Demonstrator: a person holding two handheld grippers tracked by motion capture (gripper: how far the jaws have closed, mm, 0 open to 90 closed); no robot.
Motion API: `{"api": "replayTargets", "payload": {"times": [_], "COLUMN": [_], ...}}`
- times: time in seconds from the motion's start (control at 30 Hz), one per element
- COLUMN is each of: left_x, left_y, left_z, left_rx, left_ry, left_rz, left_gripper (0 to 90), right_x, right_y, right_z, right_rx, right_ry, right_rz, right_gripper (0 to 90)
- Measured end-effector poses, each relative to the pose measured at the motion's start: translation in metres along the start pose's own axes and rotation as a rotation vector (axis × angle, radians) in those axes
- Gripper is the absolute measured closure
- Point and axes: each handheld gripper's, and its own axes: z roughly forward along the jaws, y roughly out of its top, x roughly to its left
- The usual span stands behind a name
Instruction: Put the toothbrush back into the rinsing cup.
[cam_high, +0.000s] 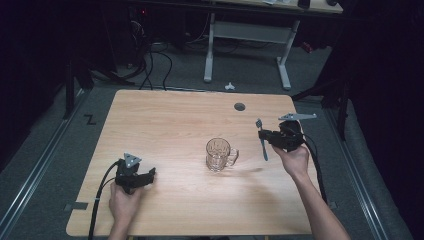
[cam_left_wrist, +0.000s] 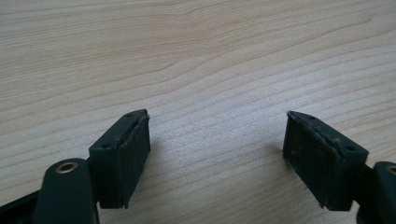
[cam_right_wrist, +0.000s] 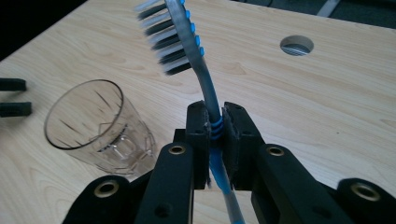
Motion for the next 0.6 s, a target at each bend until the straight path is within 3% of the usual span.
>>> {"api": "replayTargets", "payload": {"times": [0.3,0.47,0.6], "left_x": [0.0,0.0,0.0], "left_y": [0.0,0.0,0.0], "left_z": [0.0,0.0,0.0], "left_rx": [0.0,0.0,0.0], "left_ry": [0.001,0.0,-0.001], "left_rz": [0.0,0.0,-0.004], "left_gripper": [23.7,23.7,23.8], "right_x": [0.01,0.016,0.017], "right_y": [-0.008,-0.009,-0.01], "right_z": [-0.013,-0.026,-0.028], "right_rx": [-0.048,-0.108,-0.126], "right_ry": [0.026,0.085,0.11], "right_rz": [-0.004,0.01,0.021], "right_gripper": [81.3,81.3,81.3]}}
